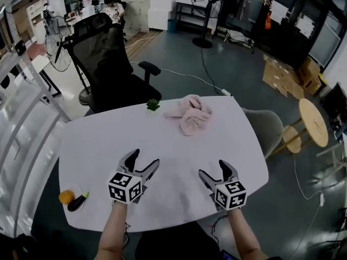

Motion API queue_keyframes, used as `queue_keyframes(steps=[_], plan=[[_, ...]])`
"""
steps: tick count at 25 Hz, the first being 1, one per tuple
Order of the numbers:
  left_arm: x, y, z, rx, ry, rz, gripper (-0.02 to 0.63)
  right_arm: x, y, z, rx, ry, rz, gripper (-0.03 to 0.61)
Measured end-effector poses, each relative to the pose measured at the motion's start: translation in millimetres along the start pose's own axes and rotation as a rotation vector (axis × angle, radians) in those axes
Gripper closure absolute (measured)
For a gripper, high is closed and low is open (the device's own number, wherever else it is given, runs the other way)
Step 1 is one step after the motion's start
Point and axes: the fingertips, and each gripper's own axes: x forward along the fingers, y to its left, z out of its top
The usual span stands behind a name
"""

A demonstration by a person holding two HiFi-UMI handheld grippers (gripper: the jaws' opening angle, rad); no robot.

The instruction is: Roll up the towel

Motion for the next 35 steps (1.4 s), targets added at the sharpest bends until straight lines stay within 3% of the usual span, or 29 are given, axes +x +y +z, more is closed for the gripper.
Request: queue_keyframes(steps=[10, 21, 31, 35], plan=[[100, 13, 22, 0.056, 0.039, -0.034, 0.247, 71, -43, 44, -0.108, 0.005, 0.064, 0.191], [197, 35, 18, 0.122, 0.137, -0.05, 0.247, 143, -80, 65, -0.265, 0.041, 0.093, 0.222], [275, 61, -5, 0.216, 0.274, -0.046, 0.249, 197, -99, 81, -0.419, 0.052, 0.13, 0.298], [301, 73, -20, 0.231, 0.328, -0.035, 0.272, 213, -105, 78, -0.429, 0.068, 0.159, 0.332]])
